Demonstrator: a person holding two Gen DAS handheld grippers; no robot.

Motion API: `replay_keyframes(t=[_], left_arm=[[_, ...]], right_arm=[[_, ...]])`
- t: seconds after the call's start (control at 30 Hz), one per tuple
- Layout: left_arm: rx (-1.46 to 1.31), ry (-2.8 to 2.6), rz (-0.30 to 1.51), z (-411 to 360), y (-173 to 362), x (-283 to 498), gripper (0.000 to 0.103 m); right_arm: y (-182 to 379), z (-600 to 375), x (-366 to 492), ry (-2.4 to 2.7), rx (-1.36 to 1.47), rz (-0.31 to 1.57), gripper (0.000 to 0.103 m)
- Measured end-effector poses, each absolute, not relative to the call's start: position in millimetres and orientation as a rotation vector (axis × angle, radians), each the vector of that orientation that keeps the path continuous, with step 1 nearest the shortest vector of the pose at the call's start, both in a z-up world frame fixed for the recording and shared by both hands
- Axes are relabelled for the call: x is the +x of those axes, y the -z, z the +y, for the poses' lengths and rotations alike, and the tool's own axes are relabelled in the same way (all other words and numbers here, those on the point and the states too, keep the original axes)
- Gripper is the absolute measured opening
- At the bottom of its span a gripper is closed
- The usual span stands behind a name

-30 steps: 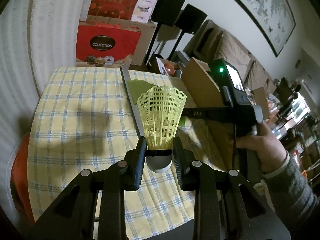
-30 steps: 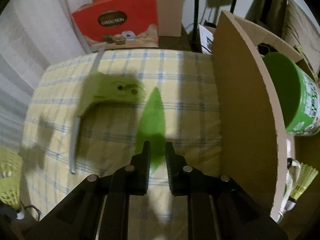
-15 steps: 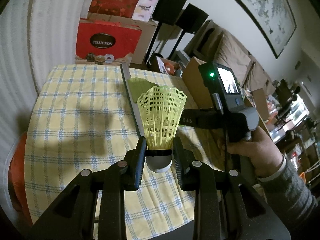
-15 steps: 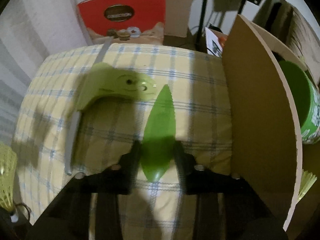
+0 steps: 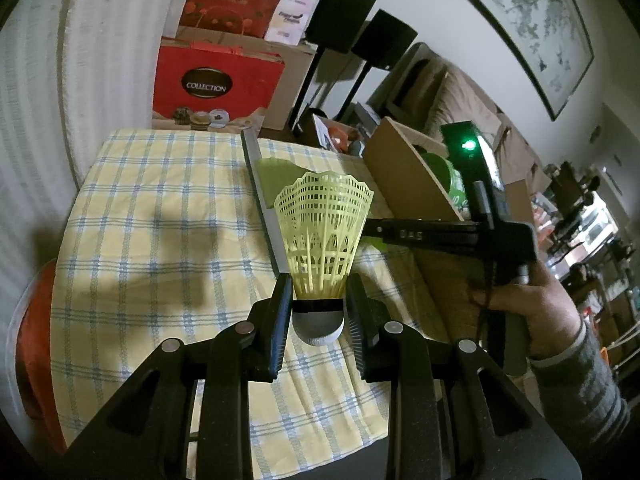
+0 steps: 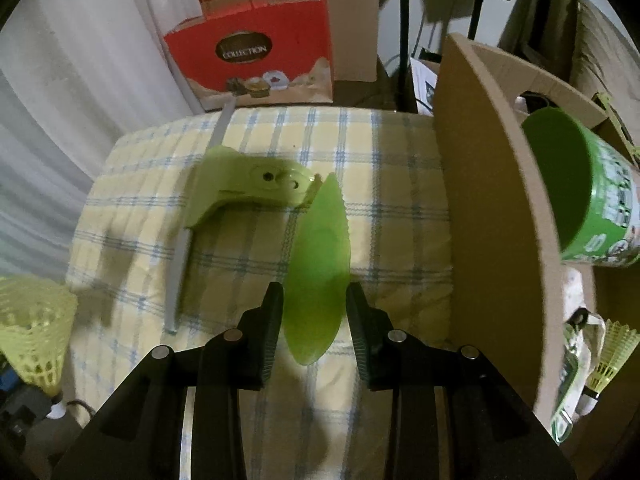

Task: Organize objects
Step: 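Grasp the green leaf-shaped plastic piece with the right gripper while the left gripper holds the shuttlecock, then lower the shuttlecock and green leaf piece into the cardboard box and release them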

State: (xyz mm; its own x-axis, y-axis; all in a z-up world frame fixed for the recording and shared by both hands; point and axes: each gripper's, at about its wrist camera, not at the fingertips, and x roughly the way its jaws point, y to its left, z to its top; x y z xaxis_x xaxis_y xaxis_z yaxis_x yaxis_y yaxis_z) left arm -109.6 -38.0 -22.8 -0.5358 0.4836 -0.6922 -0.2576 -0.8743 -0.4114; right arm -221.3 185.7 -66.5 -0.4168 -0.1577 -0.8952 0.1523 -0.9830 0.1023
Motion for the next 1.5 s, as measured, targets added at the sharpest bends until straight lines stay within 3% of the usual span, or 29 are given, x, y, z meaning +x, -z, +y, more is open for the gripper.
replay_keyframes(t=[0.77, 1.5], left_arm=[[-1.183, -2.580, -0.282, 0, -7, -119, 0.025], [-1.126, -2.541, -0.169, 105, -30, -118, 0.025]], right_arm=[[-10, 205, -150, 2.655, 1.213, -0.026, 0.032], [-38, 289, -109, 2.805, 1.134, -0.069, 0.032]])
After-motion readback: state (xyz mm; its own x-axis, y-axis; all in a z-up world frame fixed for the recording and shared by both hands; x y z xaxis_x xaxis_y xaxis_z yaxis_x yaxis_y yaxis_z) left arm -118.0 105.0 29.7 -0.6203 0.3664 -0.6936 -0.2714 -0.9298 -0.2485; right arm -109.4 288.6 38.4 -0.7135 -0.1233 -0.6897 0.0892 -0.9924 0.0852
